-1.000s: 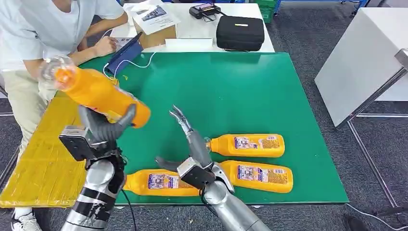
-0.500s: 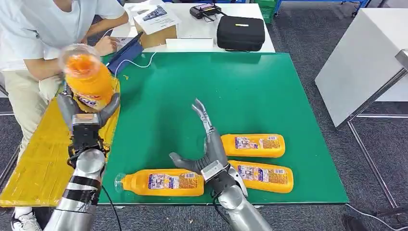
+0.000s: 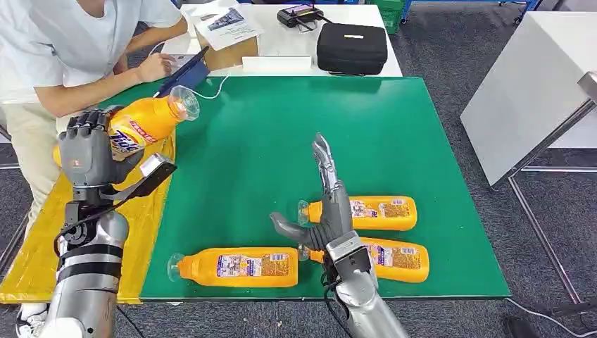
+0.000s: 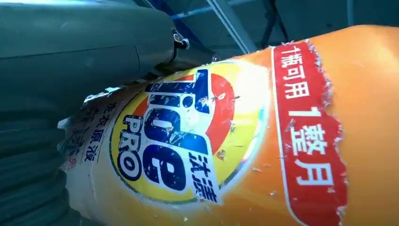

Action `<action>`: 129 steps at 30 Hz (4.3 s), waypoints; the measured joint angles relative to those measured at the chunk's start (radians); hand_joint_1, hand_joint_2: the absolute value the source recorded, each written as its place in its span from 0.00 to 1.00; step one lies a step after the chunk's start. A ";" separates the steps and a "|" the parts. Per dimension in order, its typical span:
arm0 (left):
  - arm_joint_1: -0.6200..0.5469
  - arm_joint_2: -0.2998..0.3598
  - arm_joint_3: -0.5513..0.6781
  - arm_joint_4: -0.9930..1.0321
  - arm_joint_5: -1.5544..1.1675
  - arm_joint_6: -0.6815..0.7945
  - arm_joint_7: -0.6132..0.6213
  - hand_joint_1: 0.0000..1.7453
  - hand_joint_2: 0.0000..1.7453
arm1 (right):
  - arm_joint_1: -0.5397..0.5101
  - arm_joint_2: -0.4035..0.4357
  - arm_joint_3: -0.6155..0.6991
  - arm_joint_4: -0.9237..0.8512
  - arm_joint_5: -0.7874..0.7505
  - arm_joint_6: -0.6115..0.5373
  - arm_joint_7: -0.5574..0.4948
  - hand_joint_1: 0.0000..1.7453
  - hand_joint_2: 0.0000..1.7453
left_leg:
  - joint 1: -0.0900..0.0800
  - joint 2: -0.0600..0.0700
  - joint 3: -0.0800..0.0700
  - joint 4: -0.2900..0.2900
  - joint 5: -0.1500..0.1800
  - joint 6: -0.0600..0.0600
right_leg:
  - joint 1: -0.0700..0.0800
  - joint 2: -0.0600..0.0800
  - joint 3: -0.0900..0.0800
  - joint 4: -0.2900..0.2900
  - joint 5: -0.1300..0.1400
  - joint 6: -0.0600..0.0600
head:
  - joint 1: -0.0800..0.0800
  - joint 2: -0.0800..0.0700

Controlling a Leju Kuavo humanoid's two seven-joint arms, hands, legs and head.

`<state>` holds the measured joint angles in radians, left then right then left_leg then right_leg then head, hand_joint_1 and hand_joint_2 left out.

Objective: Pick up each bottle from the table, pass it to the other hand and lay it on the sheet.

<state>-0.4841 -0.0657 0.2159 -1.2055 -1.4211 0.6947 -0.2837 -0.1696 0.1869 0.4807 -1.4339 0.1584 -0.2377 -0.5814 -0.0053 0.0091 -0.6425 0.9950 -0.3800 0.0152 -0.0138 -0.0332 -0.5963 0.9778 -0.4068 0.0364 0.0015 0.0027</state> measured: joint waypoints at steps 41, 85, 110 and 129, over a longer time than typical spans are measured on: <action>-0.144 0.348 -0.349 0.807 -0.093 -0.001 0.361 0.14 1.00 | 0.035 -0.023 -0.014 -0.179 -0.058 -0.003 -0.008 0.00 1.00 | 0.001 0.002 0.000 0.000 0.001 -0.001 | 0.001 0.004 -0.002 0.001 0.000 -0.001 | 0.000 0.000; -0.106 0.209 -0.151 0.733 0.172 -0.018 0.039 0.00 1.00 | -0.011 -0.045 0.016 -0.071 0.092 0.003 0.062 0.00 1.00 | 0.000 0.002 -0.001 0.000 0.001 -0.001 | 0.000 0.004 -0.002 0.001 0.000 -0.001 | 0.000 0.000; 0.248 0.013 -0.198 -0.079 1.069 -0.426 -0.306 0.00 1.00 | -0.133 -0.109 0.251 0.253 0.618 0.074 0.230 0.00 1.00 | 0.000 -0.001 -0.002 0.000 0.000 -0.001 | 0.000 0.002 -0.001 0.001 0.000 -0.001 | 0.000 0.000; 0.258 -0.011 -0.299 -0.128 1.128 -0.422 -0.304 0.00 1.00 | -0.248 -0.060 0.427 0.494 0.650 0.118 0.246 0.00 1.00 | 0.000 -0.001 -0.001 0.000 0.001 -0.001 | 0.000 0.002 -0.001 0.001 0.000 0.000 | 0.000 0.000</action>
<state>-0.2266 -0.0771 -0.0828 -1.3333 -0.2930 0.2731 -0.5875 -0.4175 0.1267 0.9079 -0.9396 0.8083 -0.1198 -0.3357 -0.0052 0.0084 -0.6439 0.9949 -0.3792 0.0141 -0.0136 -0.0311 -0.5977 0.9789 -0.4066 0.0360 0.0019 0.0027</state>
